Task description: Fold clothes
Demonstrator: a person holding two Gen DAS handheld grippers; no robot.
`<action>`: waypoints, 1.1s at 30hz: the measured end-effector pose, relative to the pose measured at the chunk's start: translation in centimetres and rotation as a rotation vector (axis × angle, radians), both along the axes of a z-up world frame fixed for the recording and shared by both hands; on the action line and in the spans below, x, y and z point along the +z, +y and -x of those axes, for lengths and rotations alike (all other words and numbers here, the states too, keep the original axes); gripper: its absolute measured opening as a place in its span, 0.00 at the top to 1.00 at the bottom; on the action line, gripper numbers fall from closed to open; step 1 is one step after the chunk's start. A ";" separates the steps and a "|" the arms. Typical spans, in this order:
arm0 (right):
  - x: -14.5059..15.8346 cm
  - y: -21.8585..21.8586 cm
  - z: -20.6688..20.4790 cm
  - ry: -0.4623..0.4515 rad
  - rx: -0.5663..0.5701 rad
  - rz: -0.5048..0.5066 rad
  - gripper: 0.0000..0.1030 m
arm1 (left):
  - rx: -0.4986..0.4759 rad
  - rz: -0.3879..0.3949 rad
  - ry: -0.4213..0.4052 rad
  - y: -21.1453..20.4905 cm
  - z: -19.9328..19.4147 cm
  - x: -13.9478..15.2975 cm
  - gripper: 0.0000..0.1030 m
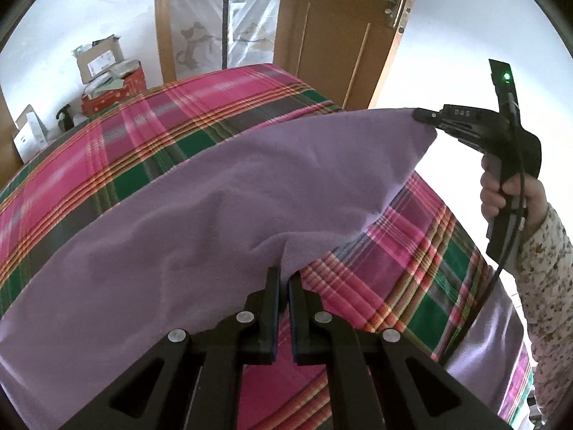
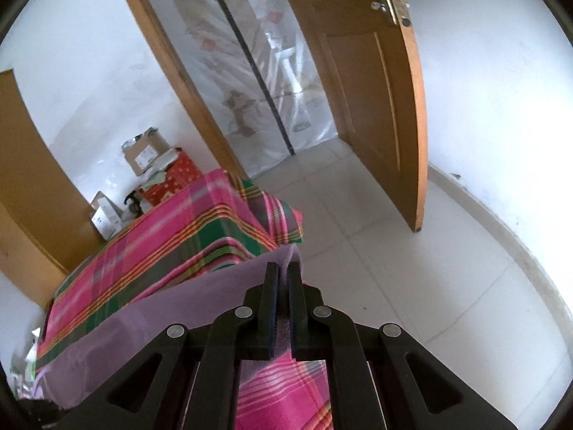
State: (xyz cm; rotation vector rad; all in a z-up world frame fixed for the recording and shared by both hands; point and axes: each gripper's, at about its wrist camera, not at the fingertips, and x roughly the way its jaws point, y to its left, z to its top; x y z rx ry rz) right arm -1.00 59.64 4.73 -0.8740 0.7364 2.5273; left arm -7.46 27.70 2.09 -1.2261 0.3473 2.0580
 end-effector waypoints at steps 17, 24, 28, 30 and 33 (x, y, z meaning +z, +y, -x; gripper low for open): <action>-1.0 1.5 0.1 -0.092 -0.153 0.024 0.91 | -0.120 0.022 -0.064 0.2 -2.4 -0.5 0.93; 0.8 -0.2 0.2 -0.053 -0.052 0.032 0.89 | -0.092 -0.057 -0.080 -1.6 -2.4 1.1 0.93; 1.0 -3.2 1.4 -0.052 0.078 0.024 0.85 | -0.057 -0.066 -0.055 -3.7 -2.2 2.3 0.93; 1.0 -5.2 2.1 -0.063 0.151 -0.003 0.83 | -0.035 -0.072 -0.047 -5.2 -1.9 3.1 0.93; 1.1 -7.4 2.8 -0.060 0.231 -0.018 0.82 | 0.035 -0.069 -0.034 -8.6 -1.3 3.9 0.93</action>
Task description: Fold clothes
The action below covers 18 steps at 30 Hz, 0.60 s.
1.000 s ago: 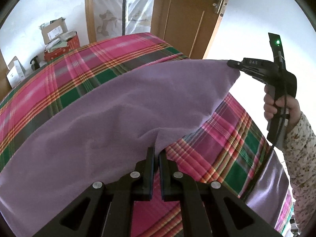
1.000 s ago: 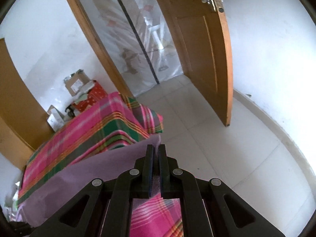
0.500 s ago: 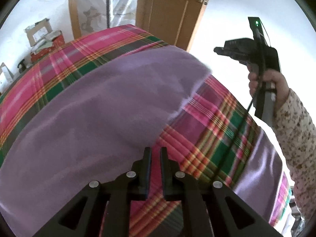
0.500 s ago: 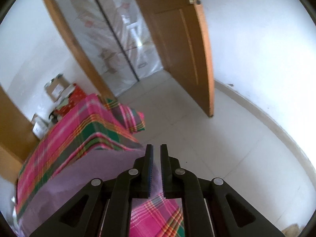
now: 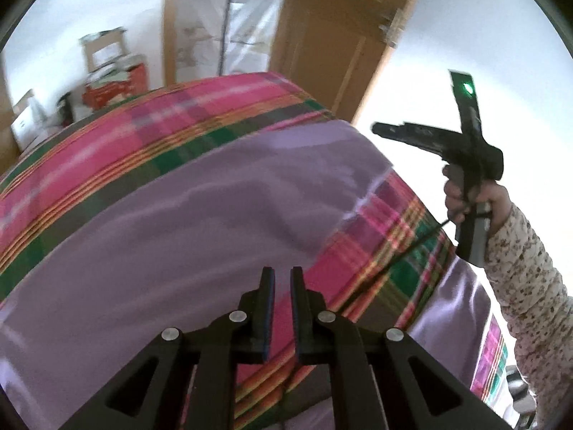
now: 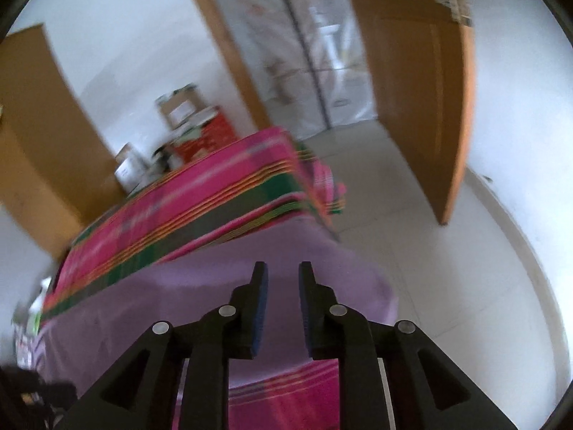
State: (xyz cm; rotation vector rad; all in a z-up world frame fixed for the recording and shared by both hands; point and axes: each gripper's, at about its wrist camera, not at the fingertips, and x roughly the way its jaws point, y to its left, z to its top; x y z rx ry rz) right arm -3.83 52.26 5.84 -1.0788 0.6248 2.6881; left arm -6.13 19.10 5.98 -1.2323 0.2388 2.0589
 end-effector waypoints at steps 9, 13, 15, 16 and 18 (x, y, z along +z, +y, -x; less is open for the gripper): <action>4.1 -2.5 -0.7 0.054 0.052 -0.038 0.77 | 0.220 0.031 0.030 -11.0 0.1 1.7 0.91; 7.6 -3.9 -2.3 0.090 0.073 -0.076 0.77 | 0.328 0.057 0.038 -16.4 -0.4 2.3 0.91; 9.3 -4.5 -3.1 0.107 0.085 -0.092 0.77 | 0.379 0.067 0.037 -19.0 -0.8 2.8 0.91; 10.3 -4.9 -3.6 0.117 0.094 -0.096 0.77 | 0.393 0.070 0.041 -20.0 -1.1 3.1 0.91; 12.7 -6.0 -4.8 0.142 0.118 -0.123 0.76 | 0.418 0.085 0.056 -21.7 -1.7 3.7 0.91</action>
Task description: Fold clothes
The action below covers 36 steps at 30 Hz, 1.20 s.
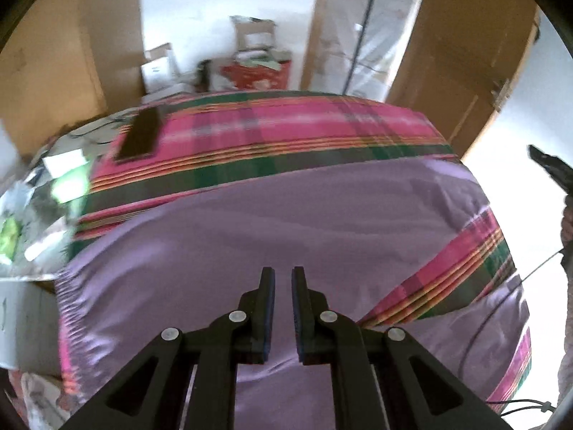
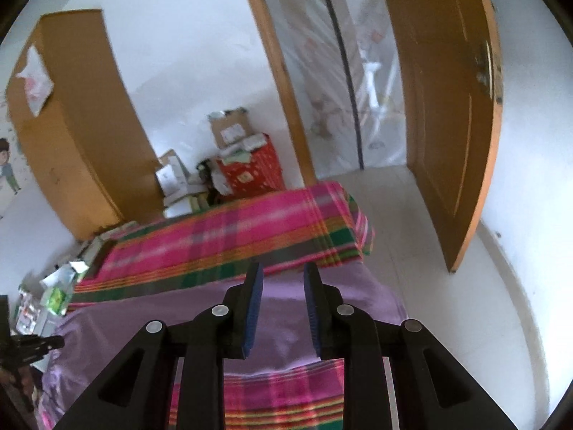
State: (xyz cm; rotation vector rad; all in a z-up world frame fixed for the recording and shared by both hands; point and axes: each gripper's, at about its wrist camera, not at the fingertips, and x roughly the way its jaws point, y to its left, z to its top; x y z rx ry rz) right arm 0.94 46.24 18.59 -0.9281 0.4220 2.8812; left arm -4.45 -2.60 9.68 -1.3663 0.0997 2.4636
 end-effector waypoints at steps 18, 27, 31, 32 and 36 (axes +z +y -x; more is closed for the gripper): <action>-1.2 -17.6 0.7 -0.131 0.400 -0.095 0.69 | 0.199 0.141 -0.078 -12.8 0.8 -2.5 0.90; -11.8 -28.2 5.4 -0.293 0.602 -0.085 0.69 | 0.258 0.118 -0.151 -14.9 5.6 -6.4 0.90; -13.3 -31.3 6.2 -0.297 0.639 -0.200 0.69 | 0.268 0.114 -0.163 -15.0 6.8 -7.4 0.90; -13.5 -31.7 6.4 -0.295 0.649 -0.202 0.69 | 0.268 0.117 -0.161 -14.9 7.0 -7.5 0.90; -14.4 -32.9 7.1 -0.291 0.673 -0.213 0.79 | 0.263 0.124 -0.160 -14.9 8.0 -8.1 0.90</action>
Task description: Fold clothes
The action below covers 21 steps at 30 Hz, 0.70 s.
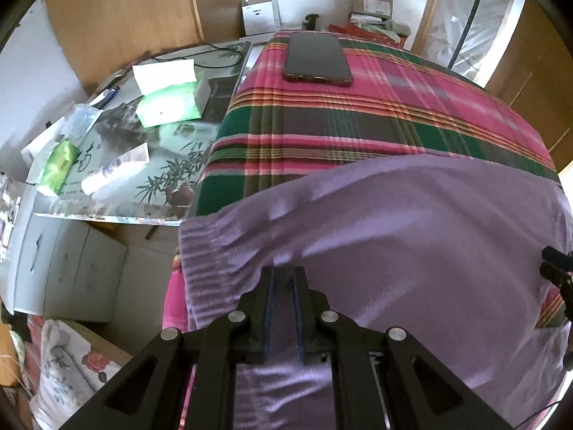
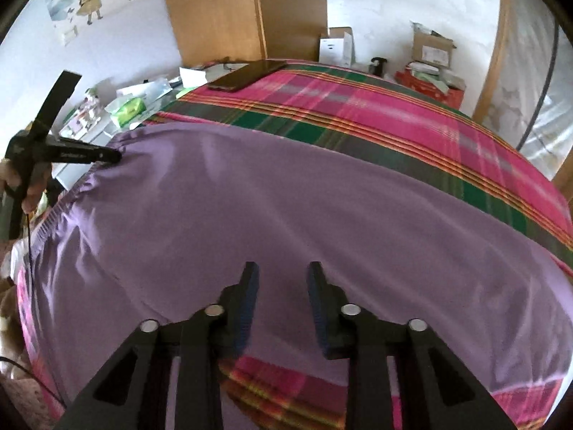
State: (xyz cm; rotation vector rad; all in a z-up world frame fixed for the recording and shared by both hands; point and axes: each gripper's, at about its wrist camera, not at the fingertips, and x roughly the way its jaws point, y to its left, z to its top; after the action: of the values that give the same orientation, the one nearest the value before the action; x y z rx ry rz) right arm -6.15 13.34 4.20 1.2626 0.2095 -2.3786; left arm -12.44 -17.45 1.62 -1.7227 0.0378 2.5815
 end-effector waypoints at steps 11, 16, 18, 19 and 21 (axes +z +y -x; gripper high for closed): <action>-1.4 -1.4 2.9 0.019 -0.024 -0.044 0.85 | 0.043 -0.010 0.052 -1.0 2.6 -0.1 0.90; -1.4 -1.4 4.7 0.020 -0.040 -0.026 0.82 | 0.044 0.017 0.077 -0.8 3.7 -0.2 0.90; -1.4 -1.5 5.5 0.019 -0.050 -0.021 0.82 | 0.052 0.012 0.086 -0.9 4.1 -0.2 0.90; -1.4 -1.6 5.9 0.019 -0.055 -0.024 0.82 | 0.056 0.008 0.089 -1.0 4.4 -0.3 0.90; -1.4 -1.9 6.6 0.025 -0.053 -0.029 0.81 | 0.060 0.007 0.095 -1.1 4.8 -0.3 0.90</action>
State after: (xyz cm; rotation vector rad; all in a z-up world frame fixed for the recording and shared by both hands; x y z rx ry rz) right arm -12.77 11.39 2.80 1.2672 0.2215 -2.4454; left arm -17.23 -18.57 1.33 -1.6265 -0.0012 2.7078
